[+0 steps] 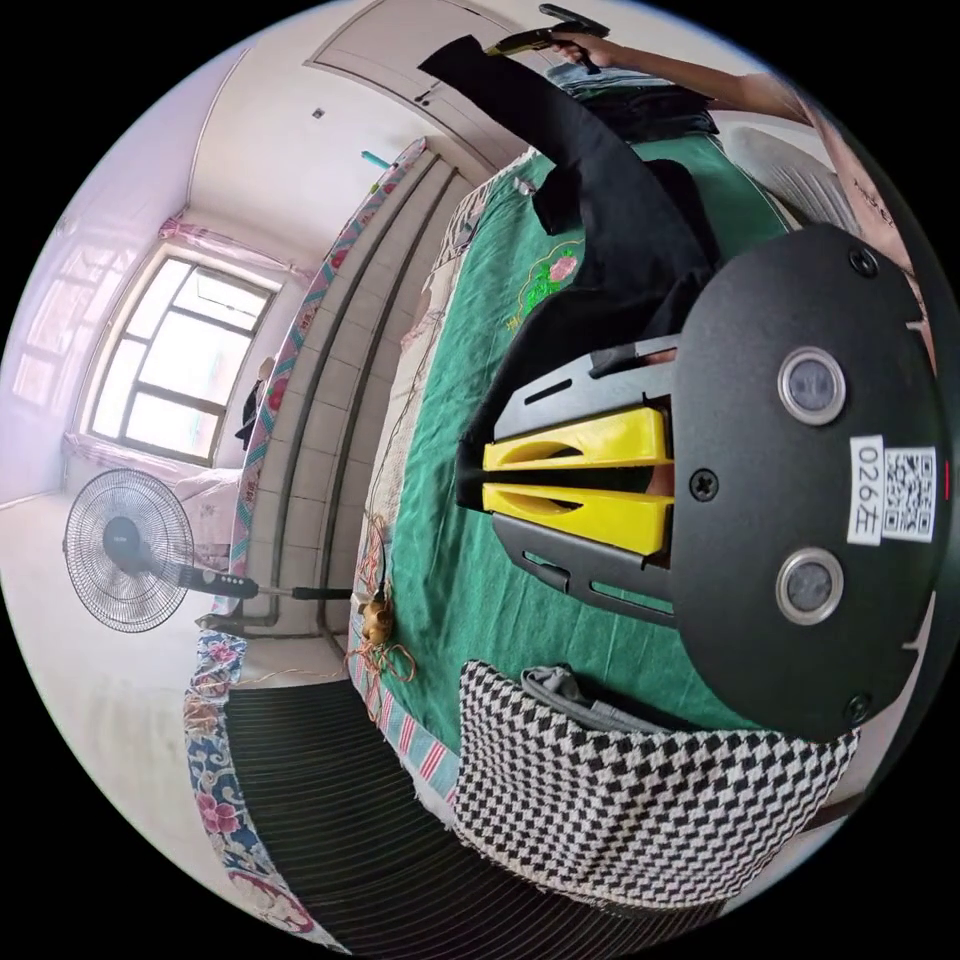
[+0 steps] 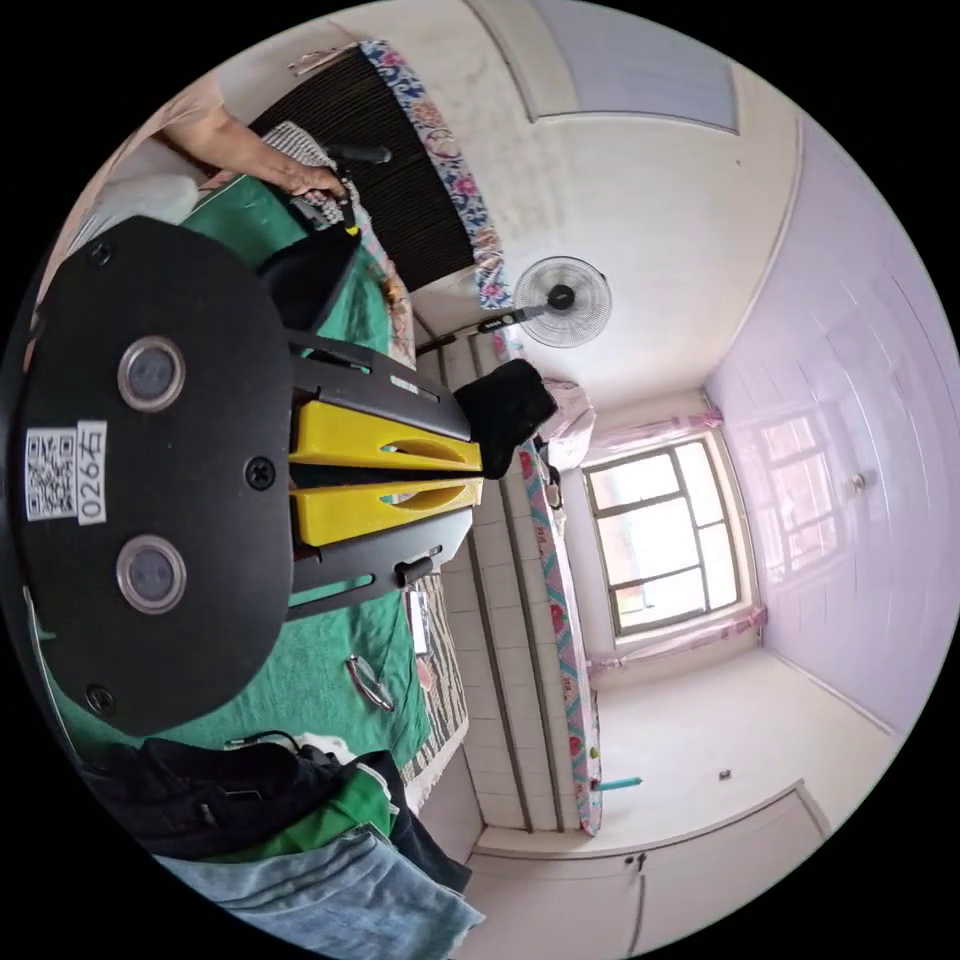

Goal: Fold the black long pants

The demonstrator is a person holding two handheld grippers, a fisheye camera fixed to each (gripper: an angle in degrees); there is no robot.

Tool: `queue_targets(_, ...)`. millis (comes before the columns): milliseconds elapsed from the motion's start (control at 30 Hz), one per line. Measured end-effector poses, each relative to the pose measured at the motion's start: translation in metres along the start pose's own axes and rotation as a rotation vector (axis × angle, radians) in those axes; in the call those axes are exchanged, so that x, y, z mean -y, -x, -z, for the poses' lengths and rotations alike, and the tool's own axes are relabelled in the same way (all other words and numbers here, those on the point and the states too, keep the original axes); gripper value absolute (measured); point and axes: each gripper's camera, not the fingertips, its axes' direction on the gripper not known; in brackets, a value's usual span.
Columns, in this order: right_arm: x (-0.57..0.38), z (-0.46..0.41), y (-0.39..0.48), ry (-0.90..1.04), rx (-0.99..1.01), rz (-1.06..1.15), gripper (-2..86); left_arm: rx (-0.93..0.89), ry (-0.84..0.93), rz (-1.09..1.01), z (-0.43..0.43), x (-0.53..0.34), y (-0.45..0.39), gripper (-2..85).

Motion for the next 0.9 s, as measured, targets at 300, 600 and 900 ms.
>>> queue_targets(300,-0.038,0.106,-0.128,-0.018,-0.18,-0.157,-1.6,0.064,0.096,-0.128,-0.011,-0.064,0.042,10.0)
queue_targets(600,-0.156,0.141,-0.212,0.332,-0.144,-0.382,-1.5,0.005,-0.038,-0.216,0.018,-0.075,0.031,11.9)
queue_targets(900,-0.161,0.157,-0.183,0.375,-0.169,-0.212,-1.5,0.071,0.456,-0.309,-0.108,-0.039,-0.029,12.3)
